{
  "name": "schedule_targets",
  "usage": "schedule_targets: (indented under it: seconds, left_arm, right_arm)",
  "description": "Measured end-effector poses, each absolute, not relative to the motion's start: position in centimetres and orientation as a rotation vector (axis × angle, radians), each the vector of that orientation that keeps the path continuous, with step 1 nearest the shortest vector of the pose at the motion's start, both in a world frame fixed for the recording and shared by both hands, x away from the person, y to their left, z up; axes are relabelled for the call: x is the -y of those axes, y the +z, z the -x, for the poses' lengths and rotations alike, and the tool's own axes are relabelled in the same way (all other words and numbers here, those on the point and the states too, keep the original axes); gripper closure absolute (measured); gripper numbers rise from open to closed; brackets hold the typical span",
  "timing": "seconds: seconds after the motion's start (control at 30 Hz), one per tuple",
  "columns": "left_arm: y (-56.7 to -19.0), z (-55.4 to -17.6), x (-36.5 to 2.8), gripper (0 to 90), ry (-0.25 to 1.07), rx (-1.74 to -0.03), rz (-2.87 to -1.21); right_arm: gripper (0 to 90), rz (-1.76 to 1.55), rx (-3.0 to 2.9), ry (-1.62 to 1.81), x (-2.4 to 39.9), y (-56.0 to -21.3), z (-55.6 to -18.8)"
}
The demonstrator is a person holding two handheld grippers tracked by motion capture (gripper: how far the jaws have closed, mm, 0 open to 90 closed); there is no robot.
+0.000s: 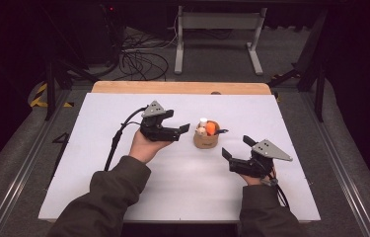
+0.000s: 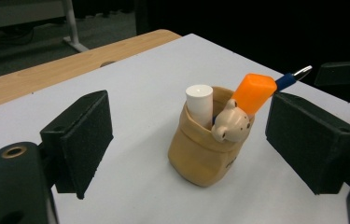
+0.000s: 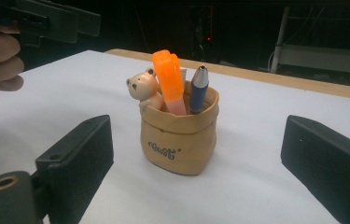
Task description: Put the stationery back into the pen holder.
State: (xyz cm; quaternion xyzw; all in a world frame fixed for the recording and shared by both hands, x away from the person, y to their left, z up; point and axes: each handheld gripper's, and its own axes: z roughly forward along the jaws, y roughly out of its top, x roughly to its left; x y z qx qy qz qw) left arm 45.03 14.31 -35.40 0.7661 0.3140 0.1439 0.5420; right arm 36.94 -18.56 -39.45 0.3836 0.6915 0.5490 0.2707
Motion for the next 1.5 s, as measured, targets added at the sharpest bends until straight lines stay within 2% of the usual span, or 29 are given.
schedule_targets:
  seconds: [1.5]
  left_arm:
    - [-34.4, -39.8, -21.7, 11.8, 0.424, -0.741, -1.742]
  right_arm:
    - [8.4, -1.077, -1.821, 1.459, 19.4, -39.6, -37.0]
